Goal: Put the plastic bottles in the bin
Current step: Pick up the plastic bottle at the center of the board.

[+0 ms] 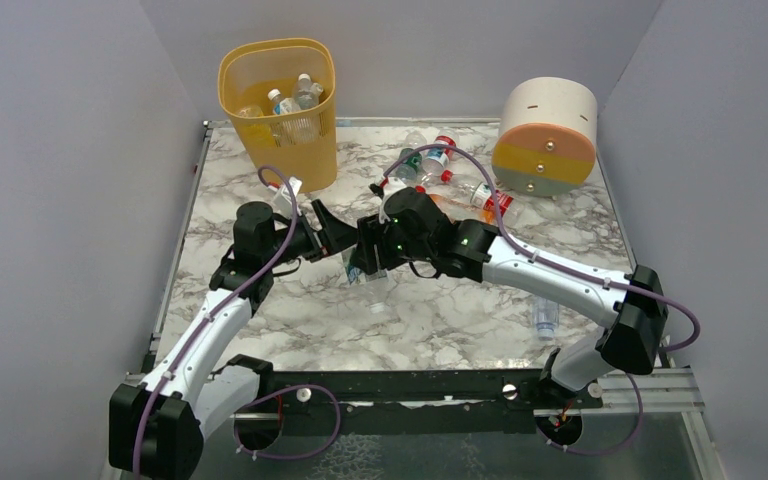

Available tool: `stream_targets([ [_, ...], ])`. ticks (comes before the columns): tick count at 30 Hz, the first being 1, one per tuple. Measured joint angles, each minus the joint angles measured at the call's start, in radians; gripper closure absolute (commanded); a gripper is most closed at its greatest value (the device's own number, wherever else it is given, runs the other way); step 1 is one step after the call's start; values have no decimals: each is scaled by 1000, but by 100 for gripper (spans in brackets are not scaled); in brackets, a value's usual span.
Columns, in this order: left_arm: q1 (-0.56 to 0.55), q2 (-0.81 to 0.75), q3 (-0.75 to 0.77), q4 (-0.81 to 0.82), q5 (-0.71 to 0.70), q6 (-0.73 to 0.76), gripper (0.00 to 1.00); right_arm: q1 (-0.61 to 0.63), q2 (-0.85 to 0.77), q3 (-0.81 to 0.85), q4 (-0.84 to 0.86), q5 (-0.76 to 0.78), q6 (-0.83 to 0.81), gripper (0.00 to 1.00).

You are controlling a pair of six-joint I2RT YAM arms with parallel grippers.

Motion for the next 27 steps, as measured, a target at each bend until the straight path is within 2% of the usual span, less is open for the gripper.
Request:
stream_targets([
  [10, -62, 2, 39, -88, -122, 77, 20, -2, 31, 8, -2, -7, -12, 40],
  [14, -82, 7, 58, -116, -170, 108, 31, -2, 41, 10, -2, -7, -18, 40],
  [22, -91, 27, 63, -141, -208, 126, 49, -8, 69, 16, -11, -12, -30, 40],
  [27, -94, 32, 66, -143, -214, 130, 54, -8, 72, 20, -17, -13, -37, 39],
])
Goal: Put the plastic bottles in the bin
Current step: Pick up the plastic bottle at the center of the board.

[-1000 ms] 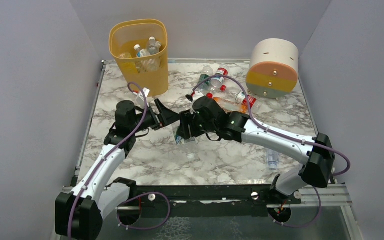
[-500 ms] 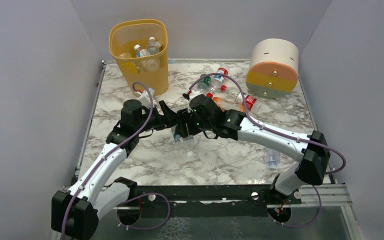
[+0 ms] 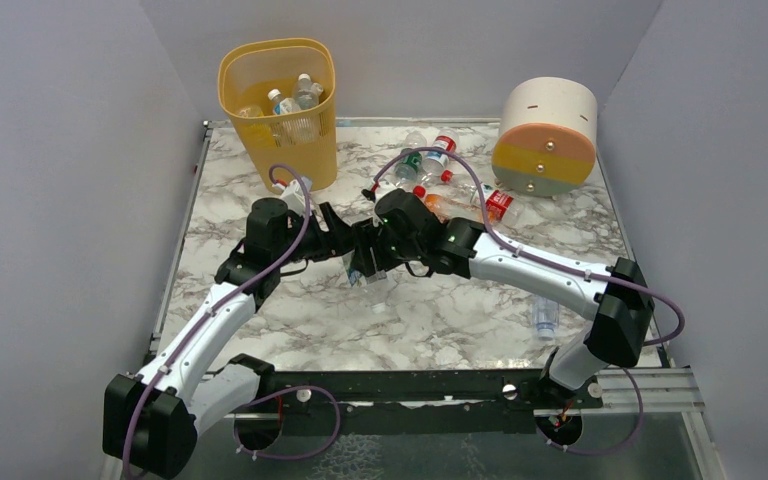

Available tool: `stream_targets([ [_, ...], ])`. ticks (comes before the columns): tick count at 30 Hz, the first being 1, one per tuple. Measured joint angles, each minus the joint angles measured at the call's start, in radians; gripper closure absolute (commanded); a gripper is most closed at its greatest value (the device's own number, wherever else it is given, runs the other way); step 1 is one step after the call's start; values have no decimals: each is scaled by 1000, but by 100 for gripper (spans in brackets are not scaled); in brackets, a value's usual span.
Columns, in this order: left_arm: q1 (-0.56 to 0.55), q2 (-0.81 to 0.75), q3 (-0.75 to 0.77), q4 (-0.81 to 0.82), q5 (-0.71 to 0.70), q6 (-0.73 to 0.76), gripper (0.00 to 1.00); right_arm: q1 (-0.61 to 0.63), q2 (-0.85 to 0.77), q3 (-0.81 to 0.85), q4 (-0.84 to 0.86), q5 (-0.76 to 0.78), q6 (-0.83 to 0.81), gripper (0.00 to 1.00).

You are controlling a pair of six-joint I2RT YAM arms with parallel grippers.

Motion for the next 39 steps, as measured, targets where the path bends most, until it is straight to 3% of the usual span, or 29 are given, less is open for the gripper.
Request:
stream_targets([
  [10, -7, 11, 19, -16, -47, 28, 54, -3, -2, 5, 1, 0, 2, 19],
  [26, -12, 130, 131, -45, -106, 88, 54, -5, -174, -10, -31, 39, 23, 7],
  [33, -11, 238, 310, -78, -145, 134, 54, -15, -325, -34, -101, 124, 24, 5],
  [39, 19, 371, 604, -135, -160, 192, 54, -21, -422, -107, -139, 174, 46, 4],
])
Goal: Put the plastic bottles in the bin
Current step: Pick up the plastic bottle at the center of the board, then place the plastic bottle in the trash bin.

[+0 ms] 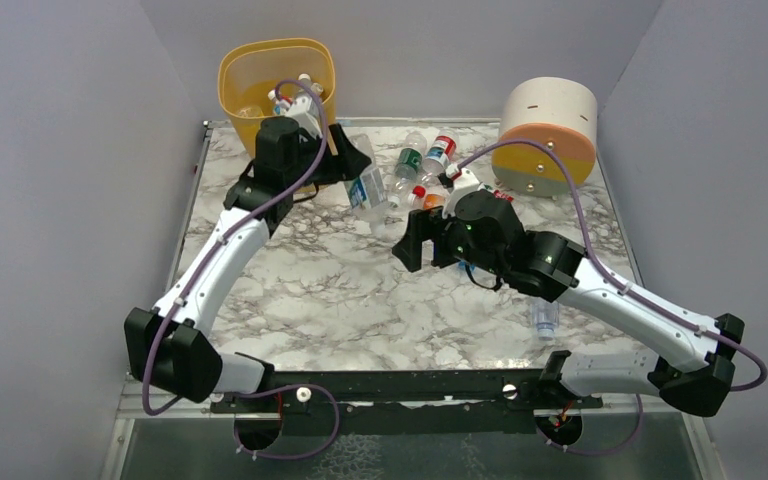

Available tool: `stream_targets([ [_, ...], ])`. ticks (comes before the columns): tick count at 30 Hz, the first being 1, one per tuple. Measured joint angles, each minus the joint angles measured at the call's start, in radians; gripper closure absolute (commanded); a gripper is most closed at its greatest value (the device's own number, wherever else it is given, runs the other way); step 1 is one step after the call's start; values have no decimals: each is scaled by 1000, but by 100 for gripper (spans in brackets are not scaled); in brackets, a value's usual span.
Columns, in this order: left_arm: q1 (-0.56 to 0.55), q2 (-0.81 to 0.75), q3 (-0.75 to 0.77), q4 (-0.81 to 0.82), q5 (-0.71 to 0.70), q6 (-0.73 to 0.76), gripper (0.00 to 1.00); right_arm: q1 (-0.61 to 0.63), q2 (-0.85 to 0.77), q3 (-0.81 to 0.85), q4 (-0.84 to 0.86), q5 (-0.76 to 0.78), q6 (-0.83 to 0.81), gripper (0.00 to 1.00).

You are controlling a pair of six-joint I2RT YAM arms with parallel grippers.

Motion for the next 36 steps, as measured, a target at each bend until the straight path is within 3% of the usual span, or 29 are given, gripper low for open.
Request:
stream_targets([
  [9, 193, 224, 525, -29, 13, 41, 54, -3, -50, -97, -14, 17, 23, 4],
  [14, 319, 310, 676, 40, 50, 9, 54, -4, -86, -132, -13, 17, 36, 3],
  [23, 446, 410, 720, 206, 77, -56, 54, -5, -96, -169, -10, 12, 53, 3],
  [36, 455, 421, 498, 386, 24, 76, 51, -6, -82, -172, 5, -14, 52, 3],
])
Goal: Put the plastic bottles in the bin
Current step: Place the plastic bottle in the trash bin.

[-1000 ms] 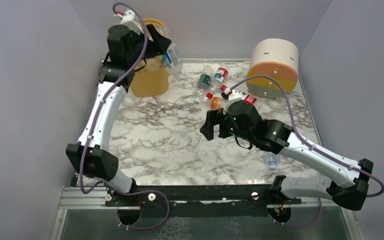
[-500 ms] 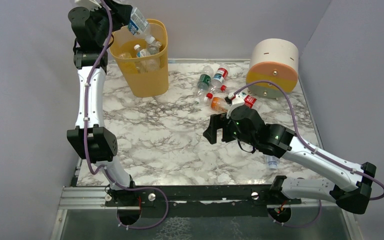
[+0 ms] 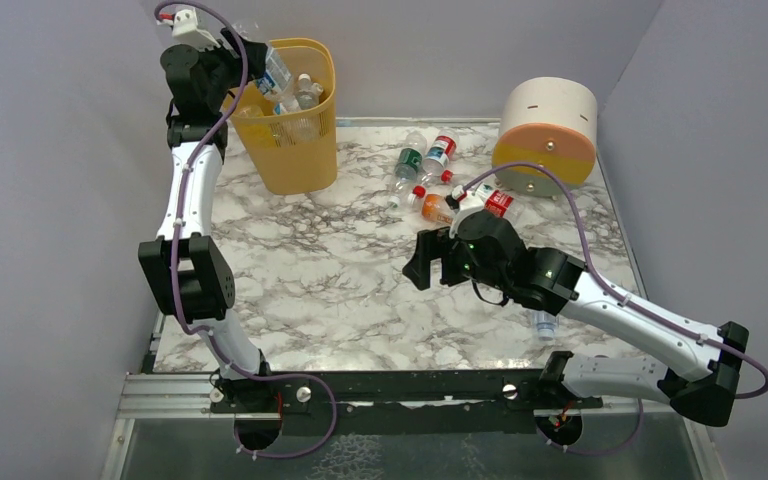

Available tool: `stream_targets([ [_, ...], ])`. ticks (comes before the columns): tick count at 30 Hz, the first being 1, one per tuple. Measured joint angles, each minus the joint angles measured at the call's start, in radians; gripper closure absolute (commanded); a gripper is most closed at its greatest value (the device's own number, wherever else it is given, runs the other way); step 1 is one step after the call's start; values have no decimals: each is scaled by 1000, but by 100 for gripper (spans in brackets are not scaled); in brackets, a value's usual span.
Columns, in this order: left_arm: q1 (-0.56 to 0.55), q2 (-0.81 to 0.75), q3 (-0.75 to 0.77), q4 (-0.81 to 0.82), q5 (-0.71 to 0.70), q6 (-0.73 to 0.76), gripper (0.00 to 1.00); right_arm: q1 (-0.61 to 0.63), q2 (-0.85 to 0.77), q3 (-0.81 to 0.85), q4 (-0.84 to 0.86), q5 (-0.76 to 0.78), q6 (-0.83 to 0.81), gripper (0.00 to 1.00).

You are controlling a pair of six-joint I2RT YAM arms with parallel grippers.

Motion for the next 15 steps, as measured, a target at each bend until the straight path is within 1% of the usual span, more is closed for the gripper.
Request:
stream_targets([
  [2, 0, 7, -22, 3, -7, 25, 36, 0, 3, -3, 3, -7, 0, 3],
  [4, 1, 14, -29, 3, -8, 49, 25, 0, 6, -5, 3, -12, 0, 3],
  [9, 2, 36, -8, -57, -5, 101, 10, -6, 10, -5, 3, -14, 0, 2],
  [10, 2, 44, 5, -79, -3, 109, 4, -6, 12, -5, 3, -14, 0, 2],
  [11, 2, 52, 18, -99, -3, 115, 1, -6, 16, -5, 3, -14, 0, 2],
  [15, 2, 76, 61, -189, 6, 134, 1, -13, 41, -5, 2, -14, 0, 2],
])
